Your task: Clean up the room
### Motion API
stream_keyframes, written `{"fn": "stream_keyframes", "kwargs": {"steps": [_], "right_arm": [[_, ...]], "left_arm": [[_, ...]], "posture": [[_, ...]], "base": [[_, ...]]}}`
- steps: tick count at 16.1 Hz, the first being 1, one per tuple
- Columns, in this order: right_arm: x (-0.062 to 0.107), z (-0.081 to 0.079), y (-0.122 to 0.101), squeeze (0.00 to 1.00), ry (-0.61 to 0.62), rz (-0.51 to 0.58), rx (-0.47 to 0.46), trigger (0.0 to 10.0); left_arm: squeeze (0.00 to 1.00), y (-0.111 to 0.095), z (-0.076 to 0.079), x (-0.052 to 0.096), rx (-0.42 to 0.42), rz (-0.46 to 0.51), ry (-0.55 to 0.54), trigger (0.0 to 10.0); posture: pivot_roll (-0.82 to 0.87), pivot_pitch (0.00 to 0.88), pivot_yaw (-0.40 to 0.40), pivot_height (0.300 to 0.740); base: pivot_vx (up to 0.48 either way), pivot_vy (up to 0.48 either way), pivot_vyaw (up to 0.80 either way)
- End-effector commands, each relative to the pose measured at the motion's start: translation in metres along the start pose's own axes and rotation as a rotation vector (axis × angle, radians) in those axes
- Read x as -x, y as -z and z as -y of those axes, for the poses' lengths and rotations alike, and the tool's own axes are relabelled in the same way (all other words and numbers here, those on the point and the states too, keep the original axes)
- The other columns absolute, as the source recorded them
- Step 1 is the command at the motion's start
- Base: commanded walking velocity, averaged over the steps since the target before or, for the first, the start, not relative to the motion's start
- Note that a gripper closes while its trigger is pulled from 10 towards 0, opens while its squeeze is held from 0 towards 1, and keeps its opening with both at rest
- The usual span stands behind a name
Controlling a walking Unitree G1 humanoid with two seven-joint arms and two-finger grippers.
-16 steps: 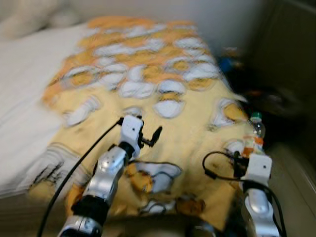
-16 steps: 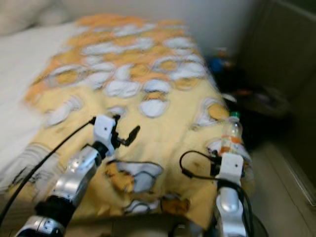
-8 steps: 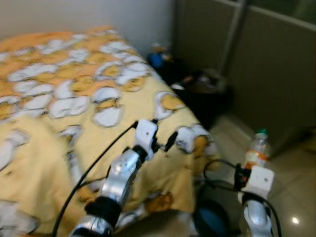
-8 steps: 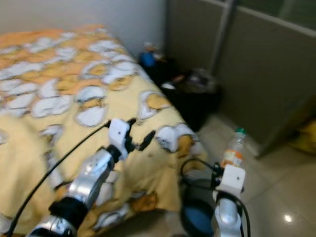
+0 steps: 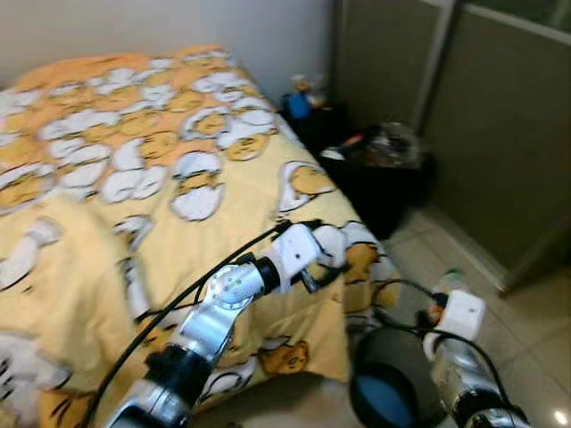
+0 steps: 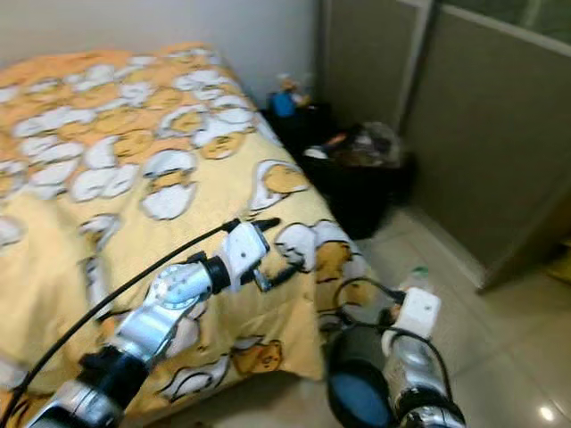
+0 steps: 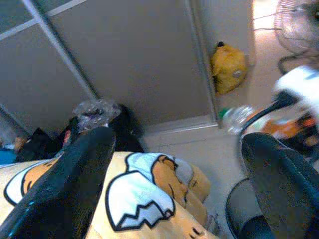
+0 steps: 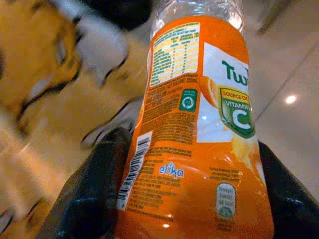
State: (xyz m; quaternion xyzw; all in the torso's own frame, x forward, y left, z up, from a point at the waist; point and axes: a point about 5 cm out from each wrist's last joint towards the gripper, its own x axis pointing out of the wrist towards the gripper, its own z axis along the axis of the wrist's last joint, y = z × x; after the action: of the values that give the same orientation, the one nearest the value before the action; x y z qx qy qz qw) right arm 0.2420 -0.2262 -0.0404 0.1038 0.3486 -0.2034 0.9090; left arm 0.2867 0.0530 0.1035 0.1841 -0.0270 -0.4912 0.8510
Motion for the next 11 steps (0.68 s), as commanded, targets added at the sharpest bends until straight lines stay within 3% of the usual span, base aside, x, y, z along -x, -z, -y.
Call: {"fn": "stream_keyframes", "kwargs": {"steps": [1,4,5,11], "right_arm": [[-0.001,0.000,0.000,0.00,0.008,-0.029,-0.033,10.0],[-0.002,0.003,0.002,0.02,0.061,-0.095,-0.084,10.0],[-0.002,0.006,0.004,1.00,0.084,-0.127,-0.110,10.0],[-0.004,0.012,-0.003,1.00,0.110,-0.140,-0.171,10.0]], "left_arm": [[0.00,-0.002,0.006,0.004,0.007,-0.014,0.071,10.0],[0.00,-0.021,0.012,0.012,0.025,0.001,0.150,10.0],[0.00,-0.026,0.011,0.014,0.020,-0.008,0.160,10.0],[0.00,-0.029,0.002,0.025,0.046,-0.068,0.124,10.0]], "posture": [[0.06,0.000,0.063,0.740],[0.11,0.000,0.044,0.740],[0.12,0.000,0.040,0.740],[0.13,0.000,0.034,0.740]], "base": [[0.000,0.000,0.00],[0.000,0.000,0.00],[0.000,0.000,0.00],[0.000,0.000,0.00]]}}
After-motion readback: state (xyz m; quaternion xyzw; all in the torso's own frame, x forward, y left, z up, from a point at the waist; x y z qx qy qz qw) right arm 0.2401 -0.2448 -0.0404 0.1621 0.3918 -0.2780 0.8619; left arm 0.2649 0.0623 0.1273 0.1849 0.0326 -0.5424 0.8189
